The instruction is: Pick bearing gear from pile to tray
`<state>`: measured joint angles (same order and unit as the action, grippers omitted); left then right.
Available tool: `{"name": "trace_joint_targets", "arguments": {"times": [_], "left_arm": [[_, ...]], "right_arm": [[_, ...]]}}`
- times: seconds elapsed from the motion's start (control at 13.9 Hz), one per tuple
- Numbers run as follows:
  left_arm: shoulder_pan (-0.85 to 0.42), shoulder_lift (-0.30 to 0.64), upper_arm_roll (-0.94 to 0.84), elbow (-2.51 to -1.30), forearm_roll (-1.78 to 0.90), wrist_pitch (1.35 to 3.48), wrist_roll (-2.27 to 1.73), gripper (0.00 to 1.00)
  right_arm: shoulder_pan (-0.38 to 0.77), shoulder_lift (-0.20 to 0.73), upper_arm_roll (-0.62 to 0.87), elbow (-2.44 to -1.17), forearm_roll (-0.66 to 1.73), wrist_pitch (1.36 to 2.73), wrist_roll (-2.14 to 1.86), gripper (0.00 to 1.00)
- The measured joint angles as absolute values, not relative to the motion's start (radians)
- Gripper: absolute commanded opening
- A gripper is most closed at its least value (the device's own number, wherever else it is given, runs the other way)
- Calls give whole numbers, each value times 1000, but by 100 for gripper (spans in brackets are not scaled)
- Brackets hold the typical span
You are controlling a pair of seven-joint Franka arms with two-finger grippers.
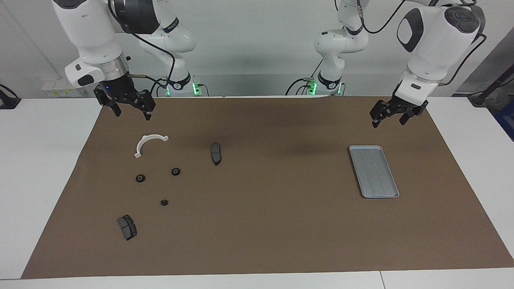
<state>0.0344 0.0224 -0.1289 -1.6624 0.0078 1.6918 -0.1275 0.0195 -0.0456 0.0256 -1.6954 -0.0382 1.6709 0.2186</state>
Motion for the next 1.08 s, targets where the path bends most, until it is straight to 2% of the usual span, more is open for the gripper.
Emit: {"name": "trace_joint_targets", "arguments": {"times": [0.72, 1.08], "left_arm": [[34, 22, -129, -1662, 8, 1692, -127, 100], [34, 22, -129, -1662, 8, 1692, -127, 100]], "right_arm": [[2, -46, 21, -1706, -38, 1688, 219, 100], [-91, -37, 16, -1856, -38, 1880, 147, 100]]}}
